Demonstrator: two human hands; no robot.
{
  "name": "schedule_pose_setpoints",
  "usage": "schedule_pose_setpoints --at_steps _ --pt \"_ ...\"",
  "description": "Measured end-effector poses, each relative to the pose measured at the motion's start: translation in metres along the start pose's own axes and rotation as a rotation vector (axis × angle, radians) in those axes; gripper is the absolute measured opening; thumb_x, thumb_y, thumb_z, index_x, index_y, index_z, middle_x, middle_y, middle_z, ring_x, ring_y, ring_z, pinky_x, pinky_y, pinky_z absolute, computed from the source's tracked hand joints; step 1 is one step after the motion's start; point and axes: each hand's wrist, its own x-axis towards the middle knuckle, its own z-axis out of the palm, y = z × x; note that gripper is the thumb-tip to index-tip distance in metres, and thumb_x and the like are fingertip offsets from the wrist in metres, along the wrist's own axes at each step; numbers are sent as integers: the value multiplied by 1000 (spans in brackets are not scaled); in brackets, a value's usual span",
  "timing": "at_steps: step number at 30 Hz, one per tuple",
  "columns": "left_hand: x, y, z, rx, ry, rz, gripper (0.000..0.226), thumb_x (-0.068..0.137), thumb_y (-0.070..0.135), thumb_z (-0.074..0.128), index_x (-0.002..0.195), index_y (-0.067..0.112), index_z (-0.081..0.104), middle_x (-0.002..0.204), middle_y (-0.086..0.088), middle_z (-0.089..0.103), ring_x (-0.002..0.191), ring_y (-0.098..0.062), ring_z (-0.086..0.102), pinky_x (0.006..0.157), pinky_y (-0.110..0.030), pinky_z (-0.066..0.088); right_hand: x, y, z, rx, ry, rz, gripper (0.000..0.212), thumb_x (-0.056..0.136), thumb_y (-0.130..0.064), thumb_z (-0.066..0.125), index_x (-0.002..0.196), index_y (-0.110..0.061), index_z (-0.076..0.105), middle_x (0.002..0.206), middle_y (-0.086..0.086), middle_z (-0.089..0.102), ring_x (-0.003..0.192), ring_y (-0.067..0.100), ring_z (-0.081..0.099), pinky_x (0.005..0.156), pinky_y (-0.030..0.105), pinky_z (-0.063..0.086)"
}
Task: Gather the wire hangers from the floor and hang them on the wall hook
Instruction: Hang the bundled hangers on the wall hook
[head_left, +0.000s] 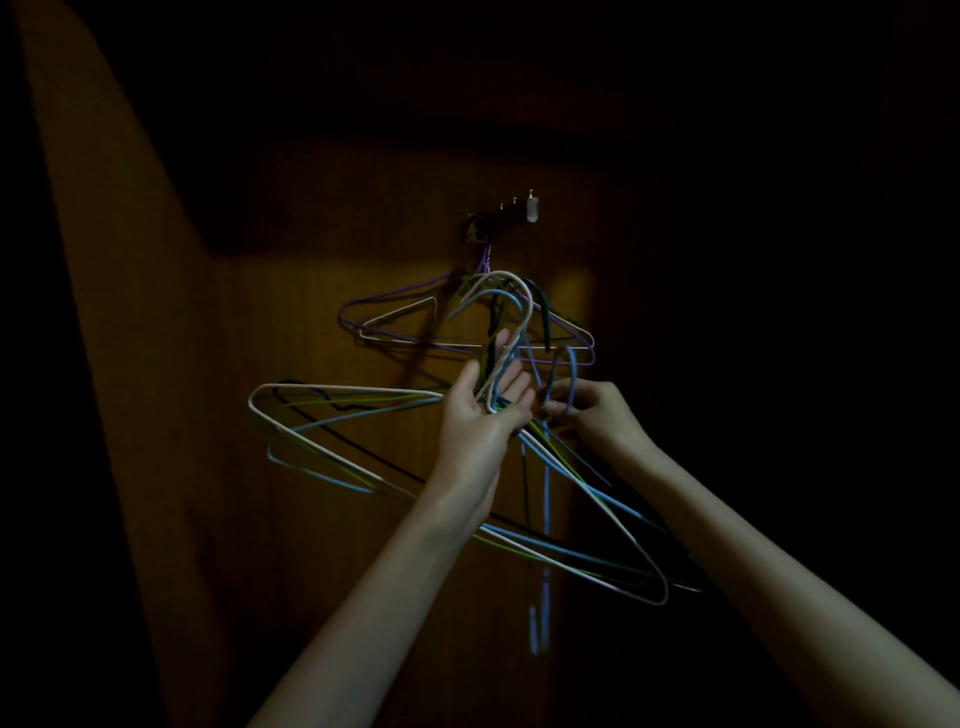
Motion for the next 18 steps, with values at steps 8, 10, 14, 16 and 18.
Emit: schedule_pose_setpoints --at_steps 8,10,14,16,18 --pt "-8 4 -11 4 92 -11 67 83 -27 39 124 26 44 139 -20 46 129 -25 47 108 -33 38 -8 2 -2 -226 34 -149 9 79 -11 70 86 -16 67 85 2 63 86 17 58 74 21 42" --pt "-8 5 -16 15 97 -24 67 85 -24 41 134 22 41 140 -18 46 129 -24 47 107 -32 38 -9 -3 -1 -200 85 -170 11 81 -12 68 92 -14 69 94 3 68 92 16 61 80 21 46" --pt "-5 5 -19 23 90 -45 70 86 -23 42 143 16 32 141 -18 45 128 -23 48 104 -28 40 -7 -25 0 -158 186 -242 8 82 -13 67 89 -9 68 88 2 67 80 7 60 69 9 44" --pt "-3 6 -18 17 87 -40 70 85 -24 41 141 17 34 139 -19 46 127 -24 49 104 -29 40 -5 -36 1 -135 209 -267 2 83 -14 66 85 -12 66 82 1 65 73 4 58 66 10 43" --pt "-1 6 -18 9 80 -36 71 85 -24 40 137 23 36 138 -19 48 126 -24 50 104 -28 40 -3 -44 1 -126 212 -316 8 84 -15 66 76 -16 64 75 3 64 69 9 59 66 19 46"
